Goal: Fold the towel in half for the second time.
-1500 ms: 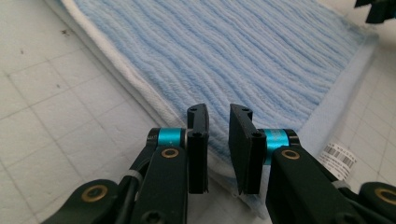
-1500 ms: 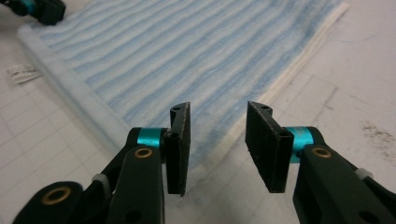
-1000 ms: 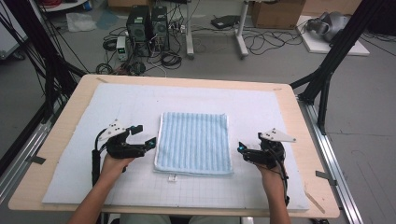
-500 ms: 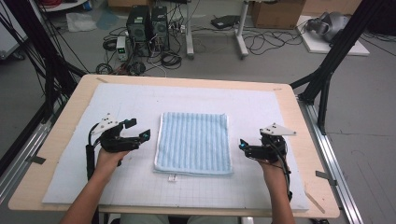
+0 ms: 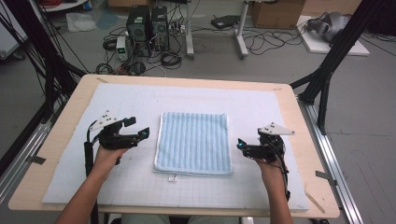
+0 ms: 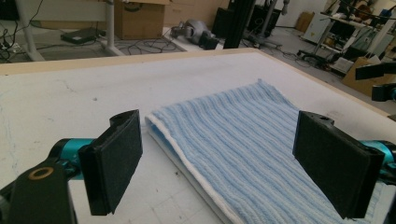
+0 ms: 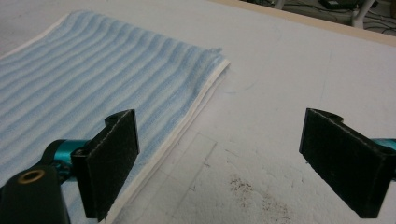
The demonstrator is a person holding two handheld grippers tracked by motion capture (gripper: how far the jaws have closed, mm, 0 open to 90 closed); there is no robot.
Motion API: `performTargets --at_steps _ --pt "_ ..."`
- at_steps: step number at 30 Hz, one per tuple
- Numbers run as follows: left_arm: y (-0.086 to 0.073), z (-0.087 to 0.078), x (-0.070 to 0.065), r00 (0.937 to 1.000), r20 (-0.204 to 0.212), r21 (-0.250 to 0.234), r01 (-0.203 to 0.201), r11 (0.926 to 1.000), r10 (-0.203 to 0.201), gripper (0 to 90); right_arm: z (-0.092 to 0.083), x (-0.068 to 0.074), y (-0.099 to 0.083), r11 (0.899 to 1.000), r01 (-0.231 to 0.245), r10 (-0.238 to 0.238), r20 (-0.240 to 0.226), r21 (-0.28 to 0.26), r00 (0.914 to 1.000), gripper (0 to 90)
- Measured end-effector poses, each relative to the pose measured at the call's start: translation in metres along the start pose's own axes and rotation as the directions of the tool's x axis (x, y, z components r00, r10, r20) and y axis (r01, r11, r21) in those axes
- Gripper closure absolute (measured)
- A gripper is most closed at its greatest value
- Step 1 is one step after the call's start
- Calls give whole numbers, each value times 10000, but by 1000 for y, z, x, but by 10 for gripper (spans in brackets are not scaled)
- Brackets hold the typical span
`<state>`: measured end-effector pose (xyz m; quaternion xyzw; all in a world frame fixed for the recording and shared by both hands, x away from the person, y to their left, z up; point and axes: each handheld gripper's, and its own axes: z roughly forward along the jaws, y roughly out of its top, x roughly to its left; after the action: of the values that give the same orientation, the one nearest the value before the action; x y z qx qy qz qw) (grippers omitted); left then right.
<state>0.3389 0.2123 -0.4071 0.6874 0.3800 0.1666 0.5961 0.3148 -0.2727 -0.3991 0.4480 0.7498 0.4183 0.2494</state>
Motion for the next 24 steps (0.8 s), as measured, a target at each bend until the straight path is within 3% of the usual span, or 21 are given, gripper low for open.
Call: performTargets --at_steps 10,13,19,24 --pt "4 10 7 9994 -318 318 -85 9995 95 164 -3 -3 -2 9980 -612 610 -157 -153 9980 112" --pt "10 16 10 9994 -339 488 -52 9988 69 168 0 0 -4 9988 -496 496 -227 28 9985 112" --pt "26 38 24 9993 -316 946 210 9953 -180 176 -1 2 -4 9992 -376 372 -339 -114 9987 112" --pt "29 56 27 9994 -333 1423 161 9897 -115 224 -1 1 -8 9983 -565 561 -361 -123 9978 112"
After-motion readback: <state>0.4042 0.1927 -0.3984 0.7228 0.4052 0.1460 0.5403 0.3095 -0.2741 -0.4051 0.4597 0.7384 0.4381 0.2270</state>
